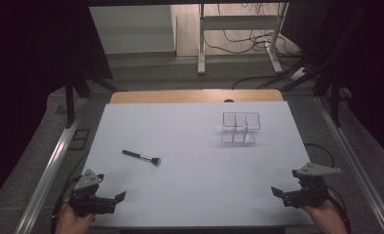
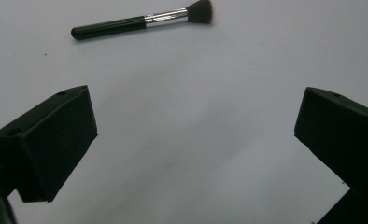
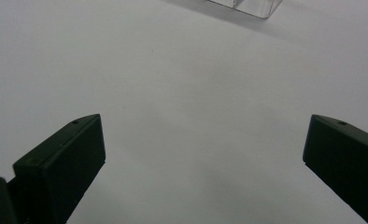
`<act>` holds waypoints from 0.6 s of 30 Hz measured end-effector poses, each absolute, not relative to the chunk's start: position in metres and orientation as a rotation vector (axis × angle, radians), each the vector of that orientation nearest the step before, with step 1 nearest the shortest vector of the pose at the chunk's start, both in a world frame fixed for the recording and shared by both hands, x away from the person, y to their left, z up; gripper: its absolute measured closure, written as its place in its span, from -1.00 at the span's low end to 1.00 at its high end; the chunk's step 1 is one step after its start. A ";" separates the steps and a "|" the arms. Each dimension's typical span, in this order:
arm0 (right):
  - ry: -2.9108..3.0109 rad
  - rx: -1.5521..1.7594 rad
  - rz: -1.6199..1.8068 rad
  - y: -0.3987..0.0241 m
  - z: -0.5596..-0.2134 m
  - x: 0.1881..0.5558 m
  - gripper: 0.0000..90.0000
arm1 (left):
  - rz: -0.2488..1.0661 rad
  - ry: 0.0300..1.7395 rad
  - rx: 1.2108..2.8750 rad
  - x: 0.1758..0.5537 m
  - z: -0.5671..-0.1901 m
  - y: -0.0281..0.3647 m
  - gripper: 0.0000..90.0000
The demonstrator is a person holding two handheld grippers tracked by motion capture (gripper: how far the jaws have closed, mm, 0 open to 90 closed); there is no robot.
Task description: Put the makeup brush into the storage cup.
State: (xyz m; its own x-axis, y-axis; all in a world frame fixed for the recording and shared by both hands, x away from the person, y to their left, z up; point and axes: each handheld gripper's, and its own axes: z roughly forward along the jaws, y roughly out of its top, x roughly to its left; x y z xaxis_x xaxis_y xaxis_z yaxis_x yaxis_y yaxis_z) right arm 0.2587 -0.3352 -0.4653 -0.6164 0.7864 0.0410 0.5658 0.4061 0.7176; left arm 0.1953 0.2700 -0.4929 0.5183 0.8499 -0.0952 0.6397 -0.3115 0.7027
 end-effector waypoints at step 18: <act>2.370 1.217 1.017 -0.335 -0.467 0.254 -1.00 | 0.413 1.209 2.086 0.204 -0.495 0.273 -1.00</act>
State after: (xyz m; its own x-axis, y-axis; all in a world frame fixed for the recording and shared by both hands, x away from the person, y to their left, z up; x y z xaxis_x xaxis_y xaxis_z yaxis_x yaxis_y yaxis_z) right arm 0.2536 -0.3352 -0.4674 -0.6017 0.7964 0.0609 0.5927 0.3942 0.7024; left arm 0.2036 0.2727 -0.4951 0.5177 0.8533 -0.0622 0.6367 -0.3357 0.6942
